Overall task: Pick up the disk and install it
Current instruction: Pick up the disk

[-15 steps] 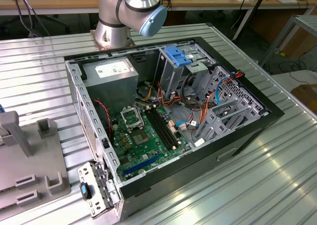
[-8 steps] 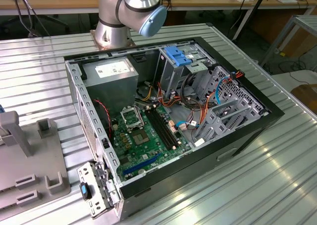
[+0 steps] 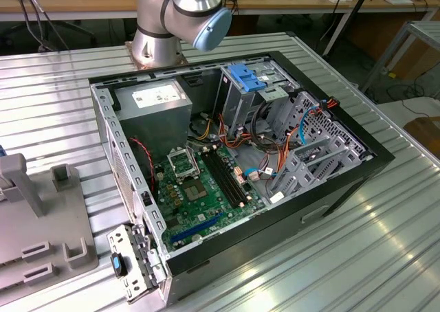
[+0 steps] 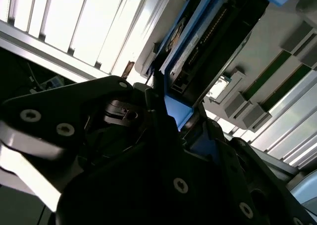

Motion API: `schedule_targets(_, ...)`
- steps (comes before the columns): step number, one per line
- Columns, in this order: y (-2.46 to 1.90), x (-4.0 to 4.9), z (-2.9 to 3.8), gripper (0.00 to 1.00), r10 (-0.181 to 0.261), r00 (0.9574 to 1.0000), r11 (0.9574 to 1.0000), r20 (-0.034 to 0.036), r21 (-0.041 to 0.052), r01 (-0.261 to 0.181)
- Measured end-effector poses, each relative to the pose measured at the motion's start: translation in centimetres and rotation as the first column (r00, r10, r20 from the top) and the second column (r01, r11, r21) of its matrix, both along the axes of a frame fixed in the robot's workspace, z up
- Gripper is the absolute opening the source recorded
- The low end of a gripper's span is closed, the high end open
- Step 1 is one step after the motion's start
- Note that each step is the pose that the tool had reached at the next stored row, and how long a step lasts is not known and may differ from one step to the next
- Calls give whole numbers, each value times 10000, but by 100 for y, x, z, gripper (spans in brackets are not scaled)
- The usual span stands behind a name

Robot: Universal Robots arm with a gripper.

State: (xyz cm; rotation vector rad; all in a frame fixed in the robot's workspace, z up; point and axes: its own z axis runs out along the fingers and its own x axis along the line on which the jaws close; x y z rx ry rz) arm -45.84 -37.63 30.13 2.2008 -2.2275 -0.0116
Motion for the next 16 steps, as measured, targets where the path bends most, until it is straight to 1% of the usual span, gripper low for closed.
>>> schedule_targets(16, 0, 1, 0, 37, 0, 10000, 10000, 0, 0, 0)
